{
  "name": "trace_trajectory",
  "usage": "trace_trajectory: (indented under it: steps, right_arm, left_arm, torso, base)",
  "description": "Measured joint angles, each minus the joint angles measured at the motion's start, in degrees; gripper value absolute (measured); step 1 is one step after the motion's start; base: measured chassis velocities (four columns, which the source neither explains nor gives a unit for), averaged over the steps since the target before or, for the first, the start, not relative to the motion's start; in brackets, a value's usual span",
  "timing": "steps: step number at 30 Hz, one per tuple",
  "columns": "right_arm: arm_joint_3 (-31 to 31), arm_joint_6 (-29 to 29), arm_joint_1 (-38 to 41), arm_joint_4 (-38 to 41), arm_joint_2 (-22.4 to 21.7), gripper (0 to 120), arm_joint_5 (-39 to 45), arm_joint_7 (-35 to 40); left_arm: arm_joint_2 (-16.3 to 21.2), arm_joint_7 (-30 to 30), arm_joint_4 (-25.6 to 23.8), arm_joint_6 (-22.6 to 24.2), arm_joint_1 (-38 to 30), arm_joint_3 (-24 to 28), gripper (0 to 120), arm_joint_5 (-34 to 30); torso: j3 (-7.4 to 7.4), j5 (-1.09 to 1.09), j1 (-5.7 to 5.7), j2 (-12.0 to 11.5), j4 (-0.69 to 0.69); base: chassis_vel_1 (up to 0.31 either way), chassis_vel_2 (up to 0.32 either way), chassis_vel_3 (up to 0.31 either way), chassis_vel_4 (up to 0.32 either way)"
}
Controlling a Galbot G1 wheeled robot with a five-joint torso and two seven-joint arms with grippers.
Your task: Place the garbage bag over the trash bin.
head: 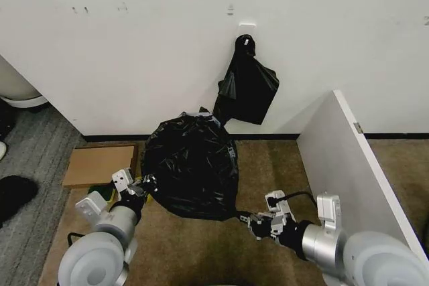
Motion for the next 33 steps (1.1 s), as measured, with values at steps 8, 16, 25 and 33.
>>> trace_trajectory:
  steps: [8,16,25,33]
  right_arm:
    - [-2.6,0.1,-0.3,-2.0,2.6,0,-4.4,-1.6]
    - [-6.7,1.7,1.6,-5.0,4.6,0,-9.8,-3.8]
    - [-8.1,2.1,2.2,-7.3,4.7,0,-13.9,-5.1]
    - [-8.3,2.5,2.0,-9.6,5.3,0,-16.0,-5.6]
  left_arm:
    - [-0.2,-1.0,-1.6,0.7,-0.2,-0.2,0,-5.9]
    - [-0.2,-1.5,-2.2,2.3,-0.2,0.0,0,-8.5]
    - [-0.4,-2.1,-2.2,2.9,0.0,0.2,0,-10.8]
    - [0.2,-2.0,-2.4,3.8,0.0,0.3,0,-11.8]
  torso:
    - [0.00,0.00,0.00,0.0,0.00]
    - [0.00,0.00,0.00,0.0,0.00]
    - [0.00,-0.01,0.00,0.0,0.00]
    - [0.00,0.00,0.00,0.0,0.00]
  base:
    - [0.000,0.000,0.000,0.000]
    - [0.000,0.000,0.000,0.000]
    - [0.000,0.000,0.000,0.000]
    - [0.000,0.000,0.000,0.000]
